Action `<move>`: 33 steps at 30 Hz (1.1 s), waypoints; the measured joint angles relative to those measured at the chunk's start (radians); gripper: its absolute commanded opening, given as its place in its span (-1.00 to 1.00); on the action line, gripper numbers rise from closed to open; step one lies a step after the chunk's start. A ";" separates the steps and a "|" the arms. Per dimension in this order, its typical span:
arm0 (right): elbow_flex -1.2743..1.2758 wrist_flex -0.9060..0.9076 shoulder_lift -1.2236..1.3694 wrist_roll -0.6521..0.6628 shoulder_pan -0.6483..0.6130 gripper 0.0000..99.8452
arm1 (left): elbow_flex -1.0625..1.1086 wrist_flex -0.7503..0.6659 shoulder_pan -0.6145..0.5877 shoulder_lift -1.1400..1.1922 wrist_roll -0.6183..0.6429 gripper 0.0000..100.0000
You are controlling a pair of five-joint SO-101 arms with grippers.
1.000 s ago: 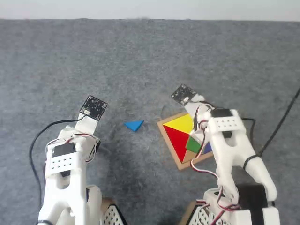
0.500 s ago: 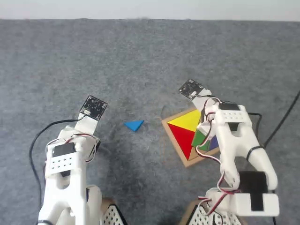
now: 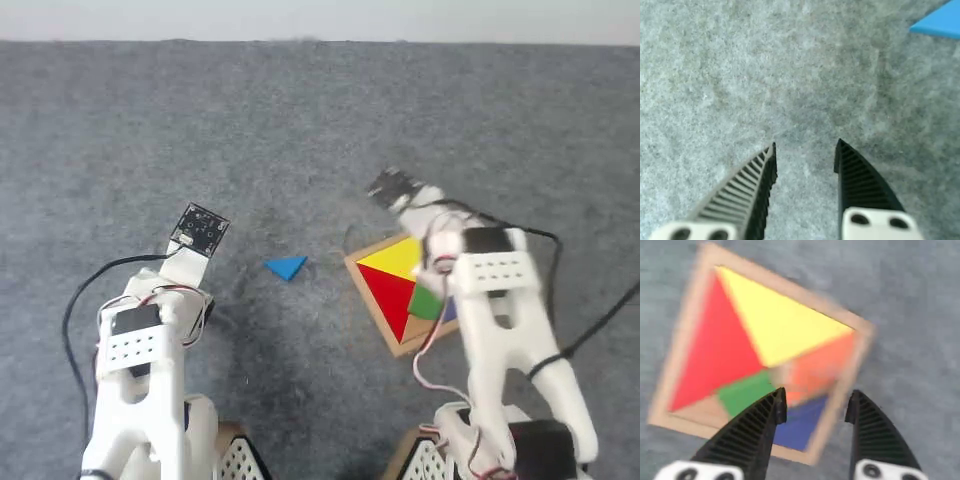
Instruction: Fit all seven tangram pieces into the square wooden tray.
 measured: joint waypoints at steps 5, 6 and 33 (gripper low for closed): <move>0.061 -0.043 0.002 -0.066 -0.150 -0.58 | 0.000 0.000 0.000 0.000 0.000 -0.65; 0.071 -0.069 0.014 -0.068 -0.153 -0.61 | 0.000 0.000 0.000 0.000 0.000 -0.65; 0.087 -0.094 -0.170 0.026 0.043 -0.47 | 0.000 0.000 0.000 0.000 0.000 -0.65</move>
